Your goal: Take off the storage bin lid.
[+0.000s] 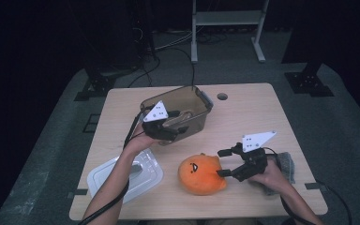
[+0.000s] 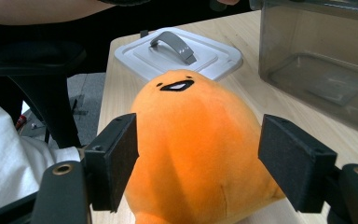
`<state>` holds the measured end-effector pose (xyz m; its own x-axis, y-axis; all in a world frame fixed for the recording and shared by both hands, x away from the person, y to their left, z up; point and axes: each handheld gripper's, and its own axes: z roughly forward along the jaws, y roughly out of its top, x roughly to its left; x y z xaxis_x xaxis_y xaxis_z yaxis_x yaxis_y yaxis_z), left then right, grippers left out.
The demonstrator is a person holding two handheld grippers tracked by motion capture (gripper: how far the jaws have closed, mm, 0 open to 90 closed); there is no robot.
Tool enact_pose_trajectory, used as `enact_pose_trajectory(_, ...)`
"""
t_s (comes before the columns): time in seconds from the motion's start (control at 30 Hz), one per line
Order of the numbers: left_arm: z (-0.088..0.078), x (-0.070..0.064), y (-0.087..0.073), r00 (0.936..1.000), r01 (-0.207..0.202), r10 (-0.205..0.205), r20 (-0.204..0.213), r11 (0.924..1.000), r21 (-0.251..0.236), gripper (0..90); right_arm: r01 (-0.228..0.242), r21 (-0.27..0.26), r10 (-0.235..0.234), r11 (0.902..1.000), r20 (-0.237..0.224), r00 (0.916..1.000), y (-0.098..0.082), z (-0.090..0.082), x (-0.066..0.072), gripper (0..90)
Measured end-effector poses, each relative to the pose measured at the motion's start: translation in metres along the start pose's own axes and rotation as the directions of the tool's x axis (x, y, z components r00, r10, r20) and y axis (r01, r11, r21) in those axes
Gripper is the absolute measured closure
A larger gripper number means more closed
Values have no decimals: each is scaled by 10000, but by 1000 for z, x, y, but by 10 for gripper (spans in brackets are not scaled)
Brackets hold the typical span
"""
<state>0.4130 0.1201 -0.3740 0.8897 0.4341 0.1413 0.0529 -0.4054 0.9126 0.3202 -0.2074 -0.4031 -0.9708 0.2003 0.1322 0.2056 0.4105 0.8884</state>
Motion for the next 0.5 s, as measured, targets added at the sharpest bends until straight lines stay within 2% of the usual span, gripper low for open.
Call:
enact_pose_trajectory(0.2, 3, 4, -1, 9993, 262, -247, -271, 9980, 572, 426, -6, -37, 7, 10000, 58, 10000, -2, -4, 0, 276)
enact_pose_trajectory(0.33, 3, 3, -2, 9992, 146, -118, -369, 9970, 756, 481, -34, -49, 34, 10000, 80, 10000, -3, -5, 0, 276)
enact_pose_trajectory(0.5, 4, 3, -4, 9984, 194, -141, -541, 9950, 978, 551, -27, -79, 27, 10000, 68, 10000, -3, -5, 1, 277)
